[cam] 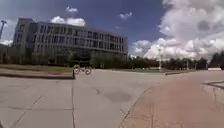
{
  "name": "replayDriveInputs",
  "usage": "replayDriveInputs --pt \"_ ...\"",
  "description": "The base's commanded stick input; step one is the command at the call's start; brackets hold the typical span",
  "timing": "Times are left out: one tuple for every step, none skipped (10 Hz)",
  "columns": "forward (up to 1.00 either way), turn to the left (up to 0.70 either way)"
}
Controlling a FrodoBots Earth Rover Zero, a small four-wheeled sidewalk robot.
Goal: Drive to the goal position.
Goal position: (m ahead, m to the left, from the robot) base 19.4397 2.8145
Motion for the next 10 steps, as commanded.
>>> replayDriveInputs --pt "1.0 0.0" --pt "1.0 0.0" --pt "1.0 0.0" --pt "1.0 0.0" --pt "1.0 0.0" --pt "1.0 0.0" --pt "1.0 0.26" --pt "1.0 0.39" --pt "1.0 0.4" --pt "1.0 0.09"
